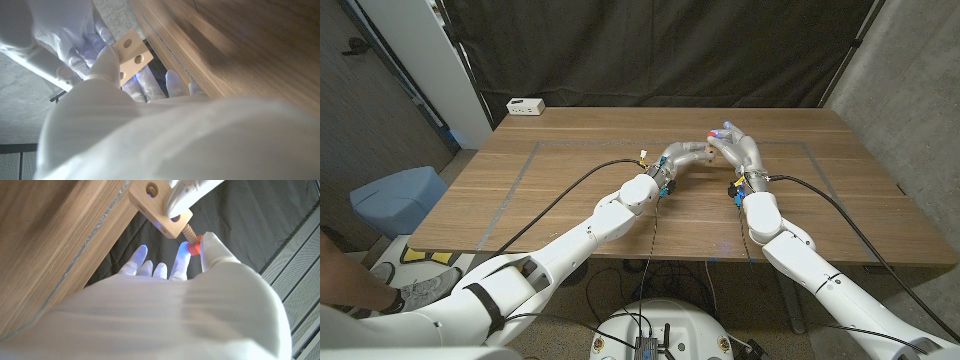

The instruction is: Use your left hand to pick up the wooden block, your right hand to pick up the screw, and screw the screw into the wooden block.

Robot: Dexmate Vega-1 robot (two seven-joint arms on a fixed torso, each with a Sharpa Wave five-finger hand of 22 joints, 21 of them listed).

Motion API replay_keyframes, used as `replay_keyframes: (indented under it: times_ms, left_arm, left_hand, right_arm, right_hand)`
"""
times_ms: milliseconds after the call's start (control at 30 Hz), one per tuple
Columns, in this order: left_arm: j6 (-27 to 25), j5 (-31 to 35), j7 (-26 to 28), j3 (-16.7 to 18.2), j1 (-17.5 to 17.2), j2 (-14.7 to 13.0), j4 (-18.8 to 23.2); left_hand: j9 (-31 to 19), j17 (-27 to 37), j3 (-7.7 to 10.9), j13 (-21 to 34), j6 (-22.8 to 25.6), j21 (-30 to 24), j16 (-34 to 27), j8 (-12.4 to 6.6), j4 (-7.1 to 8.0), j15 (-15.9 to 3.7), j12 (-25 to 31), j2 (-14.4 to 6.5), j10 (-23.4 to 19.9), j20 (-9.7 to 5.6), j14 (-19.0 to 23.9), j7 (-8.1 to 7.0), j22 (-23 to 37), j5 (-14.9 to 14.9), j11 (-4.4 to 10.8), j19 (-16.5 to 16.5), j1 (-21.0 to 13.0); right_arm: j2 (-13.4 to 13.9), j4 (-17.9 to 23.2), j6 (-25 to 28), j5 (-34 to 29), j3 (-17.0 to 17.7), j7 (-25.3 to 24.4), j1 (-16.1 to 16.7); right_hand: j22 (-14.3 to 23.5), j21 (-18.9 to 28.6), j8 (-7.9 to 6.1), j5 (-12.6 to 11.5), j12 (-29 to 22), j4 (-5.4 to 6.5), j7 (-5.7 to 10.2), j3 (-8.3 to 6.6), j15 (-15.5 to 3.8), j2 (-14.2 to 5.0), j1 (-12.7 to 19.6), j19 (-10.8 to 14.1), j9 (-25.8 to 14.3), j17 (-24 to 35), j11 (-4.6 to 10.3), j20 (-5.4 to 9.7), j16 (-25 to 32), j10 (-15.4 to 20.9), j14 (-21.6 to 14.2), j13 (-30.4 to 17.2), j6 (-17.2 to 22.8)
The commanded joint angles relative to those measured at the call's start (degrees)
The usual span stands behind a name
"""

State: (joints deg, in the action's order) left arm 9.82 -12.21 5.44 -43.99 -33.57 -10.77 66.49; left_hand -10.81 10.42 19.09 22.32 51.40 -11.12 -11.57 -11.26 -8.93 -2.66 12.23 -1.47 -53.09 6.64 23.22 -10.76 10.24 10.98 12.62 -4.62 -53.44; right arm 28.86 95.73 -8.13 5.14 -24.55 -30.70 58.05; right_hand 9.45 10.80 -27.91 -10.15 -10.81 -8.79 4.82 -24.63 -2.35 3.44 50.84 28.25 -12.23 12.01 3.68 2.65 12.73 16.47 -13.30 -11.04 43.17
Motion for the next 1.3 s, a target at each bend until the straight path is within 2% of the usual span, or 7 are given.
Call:
replay_keyframes:
  times_ms: [33, 900, 1033, 1300]
  left_arm:
    - [0.0, 0.2, -0.1, -0.2, 0.1, -0.1, 0.1]
    - [-0.6, 0.5, 0.2, -0.1, -0.1, -0.4, 0.9]
    - [-0.5, 0.4, 0.1, -0.1, 0.0, -0.3, 0.6]
    - [-0.2, 0.3, -0.1, -0.1, 0.2, -0.2, 0.1]
  left_hand:
    - [-0.3, 0.1, -0.03, 1.5, 1.1, -0.5, -0.2, -0.54, 0.26, -4.14, 0.3, -0.9, -0.7, 0.22, 0.6, 0.33, 0.2, 0.4, -0.13, -0.3, -0.4]
    - [-0.3, 0.1, -0.06, 1.6, 1.0, -0.5, -0.2, -0.51, 0.28, -4.17, 0.2, -1.0, -0.7, 0.21, 0.6, 0.38, 0.2, 0.4, -0.14, -0.4, -0.4]
    - [-0.3, 0.1, -0.07, 1.6, 1.0, -0.5, -0.2, -0.49, 0.27, -4.15, 0.2, -1.0, -0.6, 0.21, 0.6, 0.38, 0.2, 0.5, -0.13, -0.4, -0.4]
    - [-0.3, 0.1, -0.09, 1.6, 1.1, -0.5, -0.2, -0.53, 0.3, -4.06, 0.2, -1.1, -0.6, 0.22, 0.6, 0.37, 0.2, 0.5, -0.14, -0.4, -0.4]
  right_arm:
    - [0.0, 0.1, -0.4, 0.2, 0.3, -0.2, 0.4]
    - [0.3, -0.6, -1.2, 0.7, 0.6, 0.4, 0.4]
    - [0.2, -1.0, -1.3, 0.6, 0.6, 0.4, 0.3]
    - [-0.1, -2.0, -1.8, 0.7, 0.4, 0.5, -0.2]
  right_hand:
    - [0.1, -0.1, 0.03, 0.0, -0.2, -0.06, 0.35, 0.33, -3.41, -0.15, -0.1, -0.1, 0.0, 0.1, 0.14, 3.15, 0.1, 0.2, -0.2, -0.1, 0.2]
    - [0.1, 0.0, 0.09, 0.0, -0.2, -0.03, 0.23, 0.68, -3.32, -0.32, -0.2, -0.1, 0.0, 0.2, -0.09, 3.02, 0.1, 0.2, -0.2, -0.1, 0.2]
    - [0.1, 0.0, 0.06, -0.1, -0.2, -0.03, 0.2, 0.75, -3.3, -0.38, -0.1, -0.1, 0.0, 0.2, 0.45, 3.0, 0.1, 0.1, -0.2, -0.1, 0.3]
    - [0.1, 0.0, 0.09, -0.1, -0.2, 0.05, 0.25, 0.9, -3.28, -0.44, -0.3, -0.1, 0.0, 0.2, 0.07, 2.97, 0.1, 0.1, -0.2, -0.1, 0.3]
